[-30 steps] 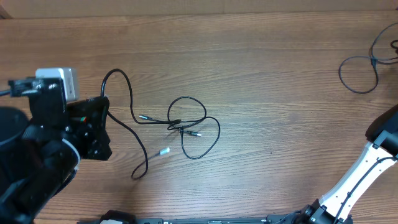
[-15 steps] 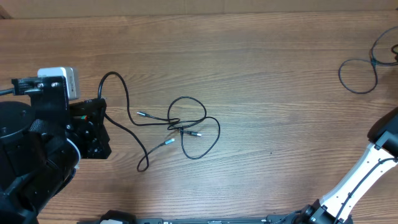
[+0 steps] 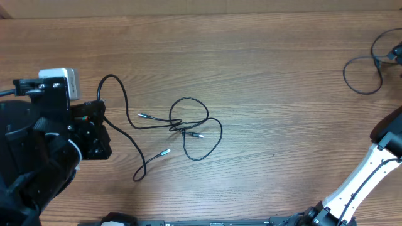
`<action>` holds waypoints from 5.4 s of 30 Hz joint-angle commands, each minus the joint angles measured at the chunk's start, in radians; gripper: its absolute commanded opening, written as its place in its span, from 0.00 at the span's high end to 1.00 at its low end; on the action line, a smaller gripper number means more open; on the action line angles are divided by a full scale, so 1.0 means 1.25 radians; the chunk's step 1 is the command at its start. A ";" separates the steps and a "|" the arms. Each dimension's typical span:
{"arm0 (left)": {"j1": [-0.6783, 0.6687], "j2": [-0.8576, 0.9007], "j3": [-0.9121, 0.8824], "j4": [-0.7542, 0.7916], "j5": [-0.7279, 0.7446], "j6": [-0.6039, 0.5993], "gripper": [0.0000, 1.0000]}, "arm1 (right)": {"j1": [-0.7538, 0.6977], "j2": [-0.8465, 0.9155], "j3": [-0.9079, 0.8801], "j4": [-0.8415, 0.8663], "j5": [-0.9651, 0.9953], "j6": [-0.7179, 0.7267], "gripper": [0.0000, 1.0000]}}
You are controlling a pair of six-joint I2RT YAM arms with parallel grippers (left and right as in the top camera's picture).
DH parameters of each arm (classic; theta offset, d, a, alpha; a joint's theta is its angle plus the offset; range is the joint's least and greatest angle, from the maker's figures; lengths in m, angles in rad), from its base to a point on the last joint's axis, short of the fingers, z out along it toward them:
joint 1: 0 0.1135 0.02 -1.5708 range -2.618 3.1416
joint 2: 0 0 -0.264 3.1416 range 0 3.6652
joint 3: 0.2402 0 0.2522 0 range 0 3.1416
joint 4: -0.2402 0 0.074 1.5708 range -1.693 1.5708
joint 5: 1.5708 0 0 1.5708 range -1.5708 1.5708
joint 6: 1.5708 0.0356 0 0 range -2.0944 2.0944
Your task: Untangle cables
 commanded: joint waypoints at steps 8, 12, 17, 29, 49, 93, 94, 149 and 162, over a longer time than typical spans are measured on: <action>-0.006 0.042 0.005 -0.013 -0.041 0.013 0.96 | 0.025 -0.189 0.074 -0.112 -0.042 0.109 0.10; -0.006 0.052 0.005 -0.012 -0.064 0.027 0.96 | 0.024 -0.184 0.068 -0.178 -0.034 0.225 0.11; -0.006 0.056 0.005 -0.013 -0.065 0.043 0.96 | 0.026 -0.182 0.014 -0.179 -0.011 0.230 0.11; -0.006 0.057 0.005 -0.008 -0.086 0.051 0.96 | 0.093 -0.182 -0.121 -0.355 -0.141 0.336 0.39; -0.005 0.056 0.005 -0.024 -0.086 0.086 0.96 | 0.265 -0.182 -0.480 -0.024 0.095 0.159 0.96; -0.006 0.086 0.005 -0.110 -0.170 0.082 0.96 | 0.049 -0.210 -0.470 0.168 -0.023 0.164 0.96; -0.006 0.090 0.005 -0.110 -0.170 0.082 0.96 | 0.049 -0.216 -0.470 0.159 -0.033 0.164 0.96; -0.006 0.088 0.005 -0.110 -0.146 0.106 0.96 | 0.059 -0.300 -0.666 0.360 0.069 0.163 0.96; -0.006 0.088 0.005 -0.110 -0.146 0.103 0.96 | 0.059 -0.216 -0.670 0.386 0.066 0.164 0.96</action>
